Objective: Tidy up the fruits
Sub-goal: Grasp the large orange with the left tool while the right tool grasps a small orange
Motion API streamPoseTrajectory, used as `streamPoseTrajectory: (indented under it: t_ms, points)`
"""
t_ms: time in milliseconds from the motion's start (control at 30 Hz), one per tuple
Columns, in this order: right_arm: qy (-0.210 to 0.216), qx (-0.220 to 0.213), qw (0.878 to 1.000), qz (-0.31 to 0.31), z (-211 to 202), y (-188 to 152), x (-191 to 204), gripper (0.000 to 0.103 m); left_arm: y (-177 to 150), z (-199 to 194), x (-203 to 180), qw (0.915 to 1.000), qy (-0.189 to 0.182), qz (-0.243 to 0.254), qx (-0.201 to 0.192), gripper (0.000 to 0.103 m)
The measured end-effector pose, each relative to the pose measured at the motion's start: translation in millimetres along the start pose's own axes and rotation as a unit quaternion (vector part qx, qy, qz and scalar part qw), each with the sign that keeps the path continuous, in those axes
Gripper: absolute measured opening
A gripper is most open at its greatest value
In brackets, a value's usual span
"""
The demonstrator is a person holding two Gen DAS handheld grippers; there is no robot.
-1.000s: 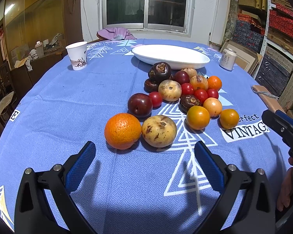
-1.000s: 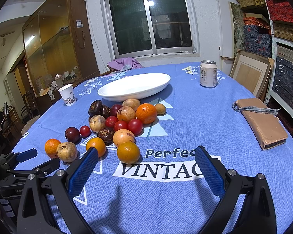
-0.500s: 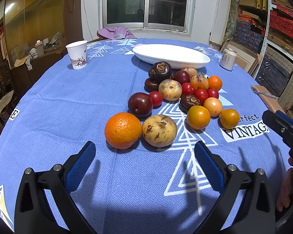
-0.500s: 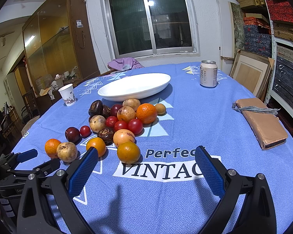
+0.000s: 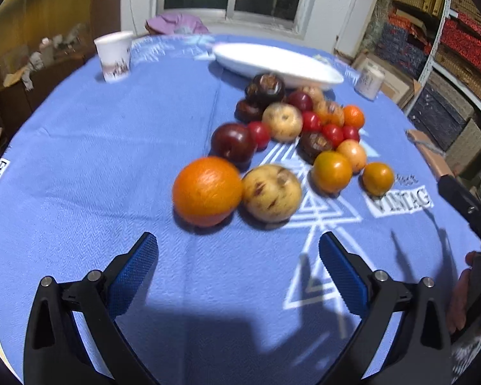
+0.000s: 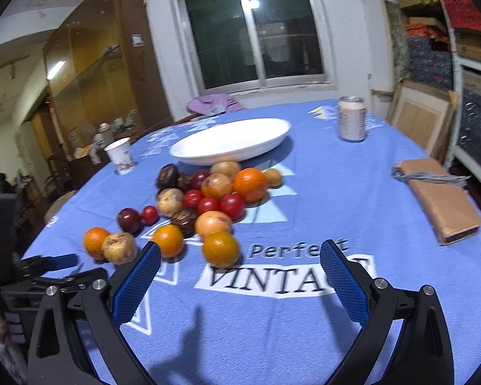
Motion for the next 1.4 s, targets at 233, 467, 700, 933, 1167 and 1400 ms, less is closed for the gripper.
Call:
streamPoseTrajectory:
  t_ms: [233,467,700,933,1167,1400]
  points:
    - [0.094,0.012,0.995,0.019,4,-4,13,0.100,18,14,26,0.9975,0.050,0.049,0.011,0.099]
    - [0.133,0.059,0.984,0.105,17,-16,-2,0.100,45,24,30,0.9942,0.074,0.077,-0.010,0.099]
    - [0.148,0.066,0.982,0.096,18,-18,5,0.099,50,42,19,0.9971,0.014,0.074,0.006,0.050]
    - [0.130,0.128,0.981,0.065,36,-21,12,0.075,48,46,10,0.9959,0.008,0.089,0.014,0.050]
    - [0.061,0.179,0.982,0.000,66,-19,5,0.044,41,50,-7,0.9919,-0.022,0.122,0.029,0.089]
    - [0.075,0.183,0.980,-0.002,74,-19,0,0.039,48,45,5,0.9961,-0.021,0.084,0.013,0.057]
Point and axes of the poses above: each gripper's, at about its wrist camera, not at the fingertips, and z roughly the way its jaws point, x to its left, y to its top, the point moved 10 cm from there along z, roughly the way its jaws point, and after that the axes turned 10 degrees about y, right-handed, at the moved point
